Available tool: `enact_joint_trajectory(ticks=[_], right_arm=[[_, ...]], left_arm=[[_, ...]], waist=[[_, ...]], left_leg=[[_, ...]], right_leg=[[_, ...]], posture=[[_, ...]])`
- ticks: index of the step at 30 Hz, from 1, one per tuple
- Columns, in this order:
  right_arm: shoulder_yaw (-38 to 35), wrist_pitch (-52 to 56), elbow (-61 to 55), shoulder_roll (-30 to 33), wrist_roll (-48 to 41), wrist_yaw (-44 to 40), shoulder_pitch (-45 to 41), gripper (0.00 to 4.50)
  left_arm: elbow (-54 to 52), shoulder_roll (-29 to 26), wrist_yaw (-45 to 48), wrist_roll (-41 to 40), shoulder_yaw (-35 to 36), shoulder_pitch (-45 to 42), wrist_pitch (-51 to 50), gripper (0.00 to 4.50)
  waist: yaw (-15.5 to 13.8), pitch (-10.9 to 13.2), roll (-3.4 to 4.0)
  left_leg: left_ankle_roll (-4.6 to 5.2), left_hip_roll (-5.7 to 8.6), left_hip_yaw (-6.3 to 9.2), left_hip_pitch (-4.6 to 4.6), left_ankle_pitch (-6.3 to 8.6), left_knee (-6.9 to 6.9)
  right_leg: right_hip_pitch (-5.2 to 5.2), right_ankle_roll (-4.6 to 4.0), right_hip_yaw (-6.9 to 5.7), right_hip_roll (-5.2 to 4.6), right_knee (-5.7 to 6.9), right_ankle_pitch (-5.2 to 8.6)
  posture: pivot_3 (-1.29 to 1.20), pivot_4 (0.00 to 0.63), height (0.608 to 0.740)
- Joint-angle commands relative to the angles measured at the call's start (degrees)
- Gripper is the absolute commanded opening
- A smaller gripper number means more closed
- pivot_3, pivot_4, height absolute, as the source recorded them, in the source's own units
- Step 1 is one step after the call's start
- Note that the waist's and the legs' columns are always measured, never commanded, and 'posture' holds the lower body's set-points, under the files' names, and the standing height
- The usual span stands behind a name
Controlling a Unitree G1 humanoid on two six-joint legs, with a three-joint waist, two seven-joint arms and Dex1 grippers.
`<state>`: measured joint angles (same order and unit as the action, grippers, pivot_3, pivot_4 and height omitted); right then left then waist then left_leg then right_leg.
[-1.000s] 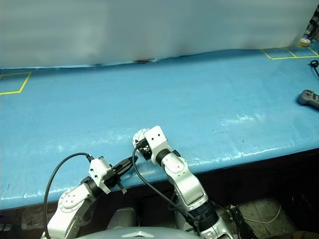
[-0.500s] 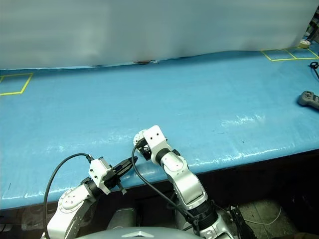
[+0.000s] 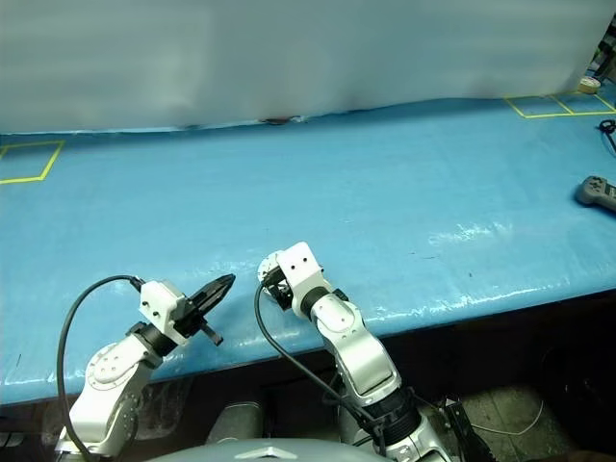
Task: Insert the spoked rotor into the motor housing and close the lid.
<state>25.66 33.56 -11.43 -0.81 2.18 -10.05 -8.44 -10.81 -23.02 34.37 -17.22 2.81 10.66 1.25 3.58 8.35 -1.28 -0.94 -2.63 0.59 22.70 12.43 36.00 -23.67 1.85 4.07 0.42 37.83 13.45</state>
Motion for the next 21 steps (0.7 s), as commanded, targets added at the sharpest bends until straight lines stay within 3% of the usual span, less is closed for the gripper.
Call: enact_joint_trajectory(ticks=[1, 11, 21], right_arm=[[-0.88, 1.54, 2.03, 0.43, 0.18, 0.14, 1.4, 3.04], [-1.47, 1.24, 1.84, 0.53, 0.08, 0.29, 1.58, 3.04], [-1.93, 1.26, 1.13, 0.53, 0.02, 0.76, 2.21, 3.04]], left_arm=[[-1.26, -0.07, -2.27, -3.81, 2.75, -4.16, -6.56, 0.0], [4.67, -1.46, -1.64, -21.1, 4.32, -22.85, -41.07, 0.0], [20.4, -4.87, 4.9, -25.12, 6.45, -35.71, -54.59, 0.0]], waist=[[-0.12, -0.02, -0.03], [0.02, -0.07, -0.12], [-0.13, -0.05, -0.16]], left_leg=[[0.0, 0.0, 0.01, 0.0, 0.0, 0.0], [0.0, 0.02, 0.08, 0.01, 0.0, 0.01], [0.0, 0.05, 0.25, 0.08, 0.0, 0.0]], right_leg=[[0.01, 0.0, -0.01, 0.01, 0.01, 0.0], [0.1, 0.05, -0.04, 0.08, 0.0, -0.03], [0.09, 0.04, -0.09, 0.13, -0.02, -0.01]], posture=[[0.0, 0.15, 0.74], [0.0, 0.15, 0.74], [0.0, 0.15, 0.74]])
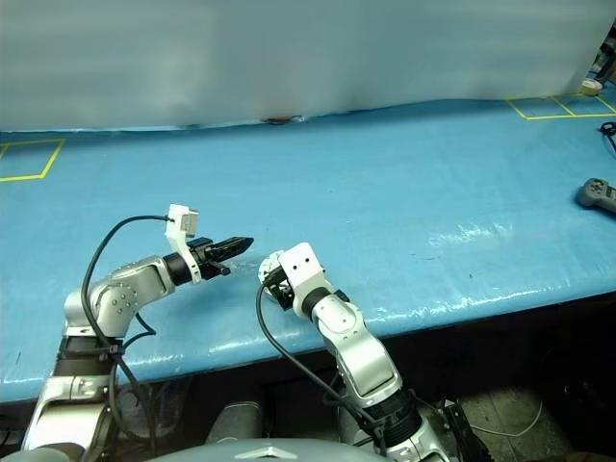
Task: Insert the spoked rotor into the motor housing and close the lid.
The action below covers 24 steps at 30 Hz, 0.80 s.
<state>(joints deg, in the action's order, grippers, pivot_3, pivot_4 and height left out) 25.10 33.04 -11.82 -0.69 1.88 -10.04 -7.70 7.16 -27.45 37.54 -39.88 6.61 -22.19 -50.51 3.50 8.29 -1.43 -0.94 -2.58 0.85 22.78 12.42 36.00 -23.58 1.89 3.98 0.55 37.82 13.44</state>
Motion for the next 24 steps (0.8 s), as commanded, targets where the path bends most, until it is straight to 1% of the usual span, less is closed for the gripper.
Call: enact_joint_trajectory(ticks=[1, 5, 12, 17, 20, 23, 24], right_arm=[[-1.41, 1.78, 1.44, 0.39, 0.34, 0.82, 1.57, 3.04], [-1.47, 1.82, 1.16, 0.33, 0.42, 0.97, 1.89, 3.04], [-1.51, 1.88, 0.99, 0.37, 0.56, 1.02, 1.96, 3.04], [-1.43, 1.77, 0.98, 0.29, 0.65, 1.11, 1.97, 3.04], [-1.48, 1.7, 0.93, 0.29, 0.66, 1.15, 2.04, 3.04], [-1.56, 1.66, 1.03, 0.32, 0.66, 1.16, 2.02, 3.04], [-1.55, 1.6, 1.07, 0.31, 0.66, 1.15, 2.0, 3.04]], left_arm=[[3.61, -0.44, 1.82, -2.98, 3.12, -3.74, -4.11, 0.0], [6.03, -0.34, 2.52, -2.35, 2.78, -5.56, -6.49, 0.0], [7.34, 0.52, 5.99, -1.67, 1.58, -8.18, -6.0, 0.0], [8.32, 0.24, 7.38, 0.91, -1.78, -8.61, -6.86, 0.0], [10.14, 0.11, 7.84, 1.19, -1.96, -9.4, -7.8, 0.0], [11.0, -0.22, 9.54, 1.0, -2.6, -10.68, -8.88, 0.6], [11.75, -0.18, 9.66, 1.31, -2.7, -11.28, -8.91, 0.93]], waist=[[-0.04, 0.01, -0.02], [-0.08, 0.01, -0.01], [-0.4, 0.01, -0.02], [-0.42, 0.01, -0.01], [-0.43, 0.01, -0.02], [-0.5, 0.01, -0.02], [-0.58, 0.01, -0.03]], left_leg=[[0.0, 0.0, 0.01, 0.02, 0.0, 0.0], [0.0, 0.01, 0.04, 0.04, 0.0, 0.0], [-0.01, 0.03, 0.09, 0.11, -0.01, 0.0], [-0.01, 0.04, 0.08, 0.1, -0.01, 0.0], [-0.01, 0.03, 0.09, 0.11, -0.01, 0.0], [-0.01, 0.03, 0.1, 0.12, -0.01, 0.0], [-0.01, 0.03, 0.11, 0.12, -0.01, 0.0]], right_leg=[[-0.01, 0.0, 0.0, 0.0, 0.0, 0.0], [-0.01, 0.01, -0.02, -0.01, 0.0, 0.0], [-0.04, 0.01, -0.03, -0.02, -0.01, 0.01], [-0.04, 0.02, -0.02, -0.02, -0.01, 0.01], [-0.05, 0.01, -0.02, -0.01, -0.01, 0.01], [-0.06, 0.02, -0.03, -0.01, 0.0, 0.01], [-0.05, 0.01, -0.04, -0.02, -0.01, 0.01]], posture=[[0.0, 0.15, 0.74], [0.0, 0.15, 0.74], [0.0, 0.15, 0.74], [0.0, 0.15, 0.74], [0.0, 0.15, 0.74], [0.0, 0.15, 0.74], [0.0, 0.15, 0.74]])
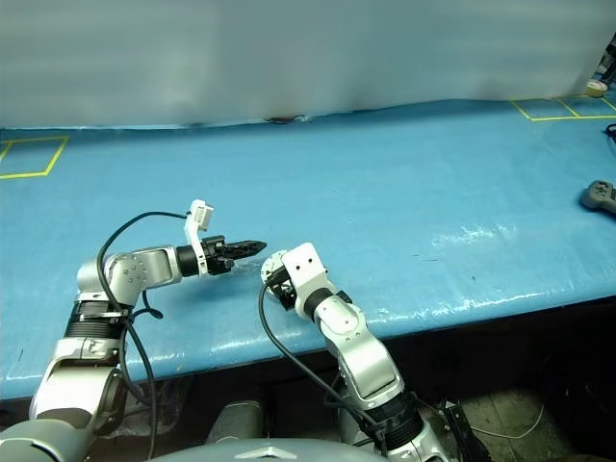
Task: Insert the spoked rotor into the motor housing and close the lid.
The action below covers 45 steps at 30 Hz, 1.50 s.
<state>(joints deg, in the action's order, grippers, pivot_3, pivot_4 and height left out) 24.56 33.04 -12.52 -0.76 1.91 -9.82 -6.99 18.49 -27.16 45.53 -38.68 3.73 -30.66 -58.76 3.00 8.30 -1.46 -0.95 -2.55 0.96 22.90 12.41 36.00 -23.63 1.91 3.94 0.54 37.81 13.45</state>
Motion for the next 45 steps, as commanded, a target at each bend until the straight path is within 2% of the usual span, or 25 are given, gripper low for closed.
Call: enact_joint_trajectory(ticks=[1, 10, 11, 13, 14, 17, 23, 27, 45], right_arm=[[-0.98, 1.57, 1.77, 0.38, 0.65, 0.91, 1.28, 3.04], [-1.11, 1.42, 1.69, 0.27, 0.82, 1.26, 1.52, 3.04], [-1.13, 1.42, 1.64, 0.26, 0.84, 1.34, 1.59, 3.04], [-1.15, 1.41, 1.56, 0.27, 0.85, 1.45, 1.7, 3.04], [-1.16, 1.41, 1.51, 0.27, 0.87, 1.51, 1.76, 3.04], [-1.28, 1.44, 1.4, 0.23, 0.91, 1.7, 1.96, 3.04], [-1.36, 1.37, 1.5, 0.23, 0.85, 1.77, 1.9, 3.04], [-1.31, 1.24, 1.64, 0.24, 0.82, 1.74, 1.8, 3.04], [-0.83, 1.01, 1.69, 0.45, 0.86, 1.45, 1.95, 3.04]], left_arm=[[1.07, -0.44, 1.64, 0.6, 0.0, -3.29, -0.55, 1.26], [4.34, 1.37, 3.1, 0.78, 0.28, -7.18, -1.07, 4.3], [4.42, 1.57, 2.99, 1.01, 0.36, -7.43, -0.74, 4.45], [4.3, 2.1, 3.16, 1.1, 0.87, -7.61, 0.43, 4.45], [4.22, 2.28, 3.08, 1.26, 1.1, -7.63, 0.86, 4.32], [3.9, 2.47, 4.25, 0.43, 1.9, -7.58, 0.67, 3.5], [3.69, 1.63, 6.43, 1.52, 0.47, -7.7, 0.26, 1.46], [5.68, 1.13, 4.02, 4.92, -1.28, -8.01, -0.11, 0.15], [7.79, 1.56, 2.7, 6.2, -0.19, -7.67, -3.29, 0.15]], waist=[[-0.12, 0.0, 0.0], [-0.15, 0.0, 0.0], [-0.15, 0.0, 0.0], [-0.14, 0.0, 0.0], [-0.12, 0.0, 0.0], [-0.13, 0.0, 0.0], [-0.26, 0.0, 0.0], [-0.3, 0.0, 0.0], [-0.4, 0.0, 0.0]], left_leg=[[0.0, 0.0, 0.0, 0.0, 0.0, 0.0], [0.0, 0.01, 0.0, 0.01, 0.0, 0.01], [0.0, 0.01, 0.0, 0.01, 0.0, 0.02], [0.0, 0.01, 0.0, 0.01, 0.0, 0.02], [0.0, 0.01, 0.0, 0.01, 0.0, 0.02], [0.0, 0.01, 0.01, 0.03, 0.0, 0.0], [0.0, 0.03, 0.01, 0.03, 0.0, 0.01], [0.0, 0.03, 0.03, 0.03, 0.0, 0.01], [0.0, 0.02, 0.03, 0.03, 0.0, 0.01]], right_leg=[[0.0, 0.0, -0.01, 0.0, 0.0, 0.0], [0.0, 0.0, -0.01, 0.0, 0.0, 0.0], [0.01, 0.01, 0.0, 0.0, 0.0, 0.0], [0.01, 0.01, 0.0, 0.0, 0.0, 0.0], [0.01, 0.01, 0.0, 0.0, 0.0, 0.0], [-0.01, 0.01, 0.0, 0.0, -0.01, 0.0], [0.0, 0.02, 0.0, -0.01, -0.01, 0.0], [0.0, 0.02, 0.0, -0.01, -0.01, 0.01], [0.0, 0.02, -0.01, -0.01, 0.0, 0.01]], posture=[[0.0, 0.15, 0.74], [0.0, 0.15, 0.74], [0.0, 0.15, 0.74], [0.0, 0.15, 0.74], [0.0, 0.15, 0.74], [0.0, 0.15, 0.74], [0.0, 0.15, 0.74], [0.0, 0.15, 0.74], [0.0, 0.15, 0.74]])
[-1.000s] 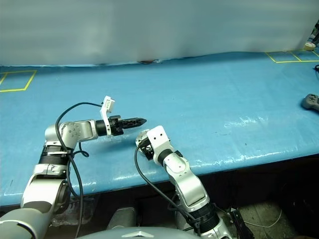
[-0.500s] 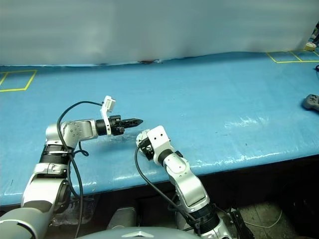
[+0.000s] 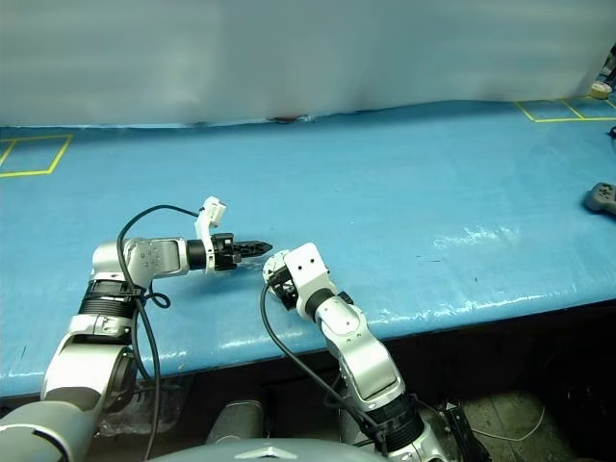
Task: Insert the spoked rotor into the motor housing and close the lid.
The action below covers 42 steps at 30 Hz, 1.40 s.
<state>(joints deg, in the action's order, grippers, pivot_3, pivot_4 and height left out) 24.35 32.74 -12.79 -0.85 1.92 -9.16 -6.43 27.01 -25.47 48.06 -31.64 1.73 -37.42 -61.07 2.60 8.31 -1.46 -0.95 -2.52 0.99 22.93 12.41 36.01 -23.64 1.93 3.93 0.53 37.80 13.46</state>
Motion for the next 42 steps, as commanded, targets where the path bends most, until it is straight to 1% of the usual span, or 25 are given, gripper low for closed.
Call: enact_joint_trajectory(ticks=[1, 4, 8, 12, 13, 14, 15, 24, 26, 28, 38, 42], right_arm=[[-0.59, 1.3, 1.95, 0.55, 0.86, 0.79, 1.41, 3.04], [-0.45, 1.32, 1.84, 0.57, 0.89, 0.76, 1.48, 3.04], [-0.42, 1.37, 1.77, 0.66, 0.86, 0.66, 1.52, 3.04], [-0.42, 1.31, 2.02, 0.74, 0.82, 0.51, 1.37, 3.04], [-0.4, 1.28, 2.08, 0.75, 0.81, 0.46, 1.31, 3.04], [-0.4, 1.25, 2.16, 0.75, 0.79, 0.42, 1.24, 3.04], [-0.42, 1.22, 2.21, 0.73, 0.77, 0.4, 1.19, 3.04], [-0.67, 1.12, 2.3, 0.74, 0.78, 0.55, 1.23, 3.04], [-0.69, 1.16, 2.3, 0.73, 0.81, 0.59, 1.2, 3.04], [-0.73, 1.18, 2.33, 0.7, 0.81, 0.62, 1.16, 3.04], [-1.08, 0.9, 2.52, 0.61, 0.8, 0.8, 0.95, 3.04], [-1.2, 0.78, 2.54, 0.53, 0.79, 0.91, 0.91, 3.04]], left_arm=[[-0.77, -0.17, 0.09, -0.65, 1.51, -0.83, -1.28, 0.15], [-0.66, -0.39, -0.25, 0.75, 0.21, -0.21, -0.94, 0.15], [-0.1, -0.15, -0.78, 1.22, 1.17, -0.11, 0.72, 0.15], [-0.67, -0.18, 0.66, 0.22, 2.43, -1.26, 0.79, 0.15], [-0.8, -0.19, 0.82, 0.09, 2.59, -1.57, 0.93, 0.51], [-0.74, -0.02, 0.68, -0.06, 2.96, -1.91, 0.96, 0.67], [-0.88, 0.17, 0.77, -0.2, 3.13, -2.12, 0.87, 0.98], [-8.18, 1.11, 6.65, -4.97, 2.17, -1.1, -2.67, 0.98], [-9.94, 0.55, 8.06, -5.31, 0.78, -0.62, -3.38, 0.6], [-10.88, 0.09, 8.85, -5.06, -0.37, -0.33, -3.68, 0.05], [-11.75, -2.55, 12.03, -1.38, -10.36, 0.95, -3.45, 0.02], [-10.06, -2.34, 11.27, 0.39, -12.06, 0.22, -2.61, 0.02]], waist=[[0.0, 0.0, 0.0], [0.0, 0.0, 0.0], [-0.02, 0.0, 0.0], [-0.03, 0.0, 0.0], [-0.04, 0.0, 0.0], [-0.04, 0.0, 0.0], [-0.06, 0.0, 0.0], [0.0, 0.0, 0.0], [0.01, 0.0, 0.0], [0.03, 0.0, 0.0], [-0.01, 0.0, 0.0], [0.0, 0.0, 0.0]], left_leg=[[0.0, 0.0, 0.0, 0.0, 0.0, 0.0], [0.0, 0.0, 0.0, 0.0, 0.0, 0.0], [0.0, 0.0, 0.0, 0.0, 0.0, 0.0], [0.0, 0.0, 0.0, 0.0, 0.0, 0.0], [0.0, 0.0, 0.0, 0.0, 0.0, 0.0], [0.0, 0.0, 0.0, 0.0, 0.0, 0.0], [0.0, 0.0, 0.0, 0.0, 0.0, 0.0], [0.0, 0.0, 0.0, 0.0, 0.0, 0.0], [0.0, 0.0, -0.01, -0.01, 0.0, 0.0], [0.0, 0.0, -0.01, -0.01, 0.0, 0.0], [0.0, 0.0, 0.0, -0.01, 0.0, 0.0], [0.0, 0.0, 0.0, -0.02, 0.0, 0.0]], right_leg=[[0.0, 0.0, 0.0, 0.0, 0.0, 0.0], [0.0, 0.0, 0.0, 0.0, 0.0, 0.0], [0.0, 0.0, 0.0, 0.0, 0.0, 0.0], [0.0, 0.0, 0.0, 0.0, 0.0, 0.0], [0.0, 0.0, 0.0, 0.0, 0.0, 0.0], [0.0, 0.0, 0.0, 0.0, 0.0, 0.0], [-0.01, 0.0, 0.0, 0.0, 0.0, 0.0], [0.0, 0.0, 0.0, 0.0, 0.0, 0.0], [0.01, 0.0, 0.01, 0.0, 0.01, 0.0], [0.01, 0.0, 0.01, 0.0, 0.0, 0.0], [0.0, -0.01, 0.01, 0.0, 0.0, 0.01], [0.0, -0.02, 0.01, 0.0, 0.0, 0.02]], posture=[[0.0, 0.15, 0.74], [0.0, 0.15, 0.74], [0.0, 0.15, 0.74], [0.0, 0.15, 0.74], [0.0, 0.15, 0.74], [0.0, 0.15, 0.74], [0.0, 0.15, 0.74], [0.0, 0.15, 0.74], [0.0, 0.15, 0.74], [0.0, 0.15, 0.74], [0.0, 0.15, 0.74], [0.0, 0.15, 0.74]])
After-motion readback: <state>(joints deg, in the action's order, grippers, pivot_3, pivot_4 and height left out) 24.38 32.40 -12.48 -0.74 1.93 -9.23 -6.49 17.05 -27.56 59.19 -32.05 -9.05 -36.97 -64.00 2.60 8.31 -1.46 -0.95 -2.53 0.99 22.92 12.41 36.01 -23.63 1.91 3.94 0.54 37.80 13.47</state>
